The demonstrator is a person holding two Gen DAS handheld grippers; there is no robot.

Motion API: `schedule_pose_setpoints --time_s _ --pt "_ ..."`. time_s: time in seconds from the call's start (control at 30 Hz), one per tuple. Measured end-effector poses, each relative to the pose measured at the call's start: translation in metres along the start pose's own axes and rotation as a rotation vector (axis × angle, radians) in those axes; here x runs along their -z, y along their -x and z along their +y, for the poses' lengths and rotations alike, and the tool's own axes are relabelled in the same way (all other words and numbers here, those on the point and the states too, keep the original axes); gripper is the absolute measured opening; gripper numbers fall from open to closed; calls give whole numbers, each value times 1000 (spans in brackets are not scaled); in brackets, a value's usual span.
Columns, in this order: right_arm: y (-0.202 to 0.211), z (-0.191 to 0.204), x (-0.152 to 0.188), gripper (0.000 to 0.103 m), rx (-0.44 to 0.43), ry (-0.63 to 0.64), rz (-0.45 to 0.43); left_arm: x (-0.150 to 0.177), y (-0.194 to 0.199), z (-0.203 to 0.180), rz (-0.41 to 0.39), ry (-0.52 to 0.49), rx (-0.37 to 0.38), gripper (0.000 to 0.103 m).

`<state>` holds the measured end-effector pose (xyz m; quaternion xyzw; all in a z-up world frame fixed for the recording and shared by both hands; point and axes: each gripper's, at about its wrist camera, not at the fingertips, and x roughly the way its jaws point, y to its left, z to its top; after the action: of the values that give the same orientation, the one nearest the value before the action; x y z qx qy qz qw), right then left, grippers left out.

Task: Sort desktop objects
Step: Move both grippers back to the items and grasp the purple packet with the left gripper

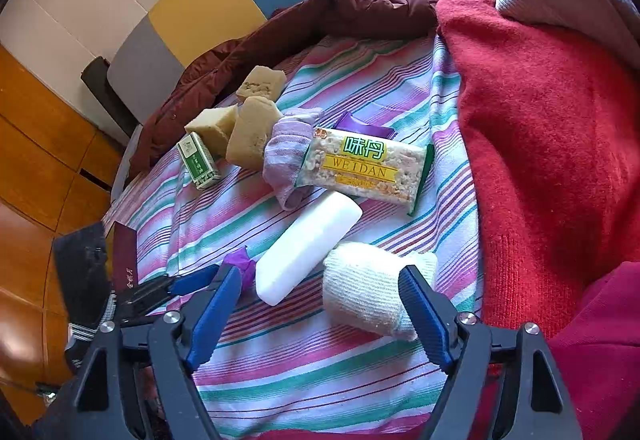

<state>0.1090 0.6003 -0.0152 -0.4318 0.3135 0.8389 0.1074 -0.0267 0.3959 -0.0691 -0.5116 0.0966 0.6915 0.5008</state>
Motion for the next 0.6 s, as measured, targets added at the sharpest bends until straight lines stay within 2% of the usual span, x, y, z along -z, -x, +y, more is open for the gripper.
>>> schedule_pose_setpoints --time_s 0.2,0.33,0.43,0.53,0.57,0.6 --pt "-1 1 0 83 2 3 6 -1 -7 -8 -7 -53 -51 61" --pt "0 1 0 83 2 -4 2 -4 -11 -8 -9 -55 -50 60" --pt "1 -1 -1 83 -1 -12 -2 -3 -10 -6 -20 -64 -61 53" --pt "1 -2 -1 83 3 -16 -5 -1 -5 0 -42 -39 -42 48" --pt "1 -2 -2 83 5 -18 -8 -1 -2 2 -50 -26 -33 41" --pt "2 -2 -2 83 7 -20 -12 0 1 3 -51 -17 -24 40"
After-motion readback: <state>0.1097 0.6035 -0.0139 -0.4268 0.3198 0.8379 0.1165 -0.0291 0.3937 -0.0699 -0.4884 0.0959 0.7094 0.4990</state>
